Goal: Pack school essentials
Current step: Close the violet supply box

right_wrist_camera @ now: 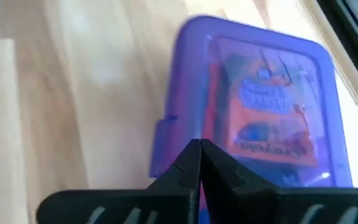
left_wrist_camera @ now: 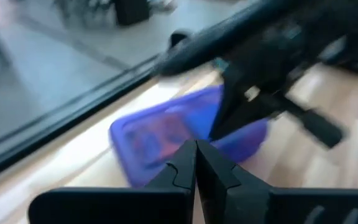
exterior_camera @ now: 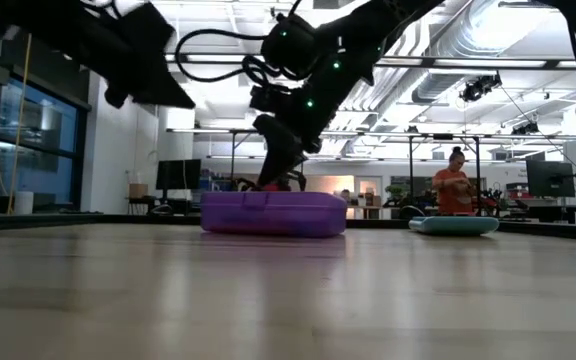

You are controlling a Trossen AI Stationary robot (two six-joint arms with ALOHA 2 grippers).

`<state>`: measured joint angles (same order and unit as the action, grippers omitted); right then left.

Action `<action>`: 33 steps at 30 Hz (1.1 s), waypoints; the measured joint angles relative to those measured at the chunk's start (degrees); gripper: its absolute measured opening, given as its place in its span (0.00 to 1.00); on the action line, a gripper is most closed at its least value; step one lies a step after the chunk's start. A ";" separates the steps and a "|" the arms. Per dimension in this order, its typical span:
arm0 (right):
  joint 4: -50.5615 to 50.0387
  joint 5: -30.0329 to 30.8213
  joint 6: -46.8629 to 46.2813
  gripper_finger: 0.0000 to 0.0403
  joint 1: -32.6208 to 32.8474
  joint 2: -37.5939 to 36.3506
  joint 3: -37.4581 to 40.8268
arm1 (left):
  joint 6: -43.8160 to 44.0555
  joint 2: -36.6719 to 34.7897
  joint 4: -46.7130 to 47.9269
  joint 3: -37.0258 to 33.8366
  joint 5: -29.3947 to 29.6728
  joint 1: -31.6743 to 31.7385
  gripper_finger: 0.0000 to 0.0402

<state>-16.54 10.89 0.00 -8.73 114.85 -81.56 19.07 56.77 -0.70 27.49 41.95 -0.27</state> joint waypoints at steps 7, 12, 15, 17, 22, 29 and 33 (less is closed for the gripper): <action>15.70 -1.13 0.35 0.00 4.67 -2.02 9.72 | -8.96 -12.25 -13.50 -7.84 -5.34 -3.61 0.00; 25.66 -1.78 -6.04 0.00 6.86 -3.70 18.06 | -9.22 -18.96 -14.16 -9.97 -7.95 -3.55 0.00; 25.33 -0.02 -9.90 0.00 6.94 -3.59 20.47 | -8.76 -19.54 -14.27 -9.95 -8.16 -3.54 0.00; 25.52 1.61 -11.11 0.00 6.45 -3.61 21.79 | -8.75 -19.37 -14.23 -9.95 -8.22 -3.54 0.00; 25.08 5.01 -11.98 0.00 5.47 -3.61 22.82 | -8.76 -18.00 -14.26 -9.95 -8.26 -3.54 0.00; 21.89 8.36 -10.91 0.00 2.40 -3.61 22.82 | -8.76 -17.11 -14.15 -9.95 -8.13 -3.50 0.00; 20.52 8.58 -10.08 0.00 0.36 -3.61 22.82 | -8.76 -17.12 -14.19 -9.95 -7.78 -3.50 0.00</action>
<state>3.99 19.47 -10.07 -8.37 111.24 -58.74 10.31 39.65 -14.89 17.54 34.17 -3.77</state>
